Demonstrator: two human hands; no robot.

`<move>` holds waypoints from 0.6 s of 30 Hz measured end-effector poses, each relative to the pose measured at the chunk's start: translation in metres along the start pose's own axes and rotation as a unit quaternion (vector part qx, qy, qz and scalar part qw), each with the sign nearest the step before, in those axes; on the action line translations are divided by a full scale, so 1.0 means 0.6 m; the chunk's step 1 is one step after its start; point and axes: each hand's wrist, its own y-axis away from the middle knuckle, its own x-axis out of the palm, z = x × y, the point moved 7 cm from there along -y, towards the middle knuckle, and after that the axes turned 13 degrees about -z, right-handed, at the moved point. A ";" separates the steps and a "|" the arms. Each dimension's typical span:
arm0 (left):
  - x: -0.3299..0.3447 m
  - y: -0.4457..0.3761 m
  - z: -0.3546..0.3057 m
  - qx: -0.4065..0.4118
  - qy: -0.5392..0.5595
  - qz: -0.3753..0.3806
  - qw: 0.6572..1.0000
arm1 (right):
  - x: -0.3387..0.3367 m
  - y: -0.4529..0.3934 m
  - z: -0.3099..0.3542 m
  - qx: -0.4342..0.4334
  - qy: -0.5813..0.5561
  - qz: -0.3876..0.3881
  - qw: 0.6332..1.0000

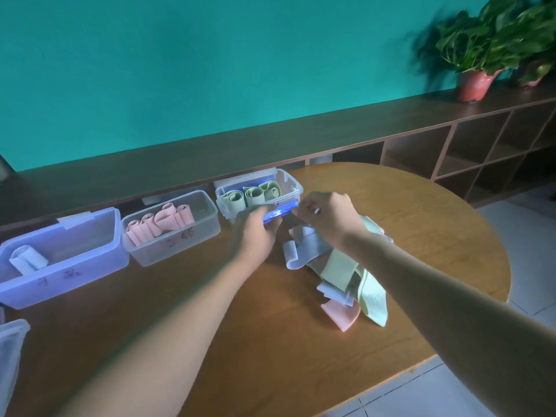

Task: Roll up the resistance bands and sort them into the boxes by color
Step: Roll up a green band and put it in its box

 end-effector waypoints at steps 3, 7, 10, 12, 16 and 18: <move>-0.002 -0.054 0.023 0.002 -0.021 -0.017 1.000 | 0.038 -0.065 0.003 0.009 0.006 0.014 1.000; 0.009 -0.112 0.054 -0.001 -0.022 -0.017 1.000 | 0.086 -0.136 0.001 0.017 0.037 0.017 0.999; 0.017 -0.147 0.071 0.004 -0.029 -0.016 0.999 | 0.124 -0.170 -0.004 0.018 0.065 0.031 0.997; 0.022 -0.163 0.079 0.002 -0.036 -0.009 0.999 | 0.147 -0.186 -0.011 0.017 0.097 0.040 0.994; 0.047 -0.185 0.093 -0.001 -0.047 0.037 0.998 | 0.189 -0.211 -0.026 0.008 0.161 0.071 0.984; 0.057 -0.191 0.090 0.028 -0.058 0.050 0.997 | 0.203 -0.220 -0.028 -0.005 0.201 0.089 0.976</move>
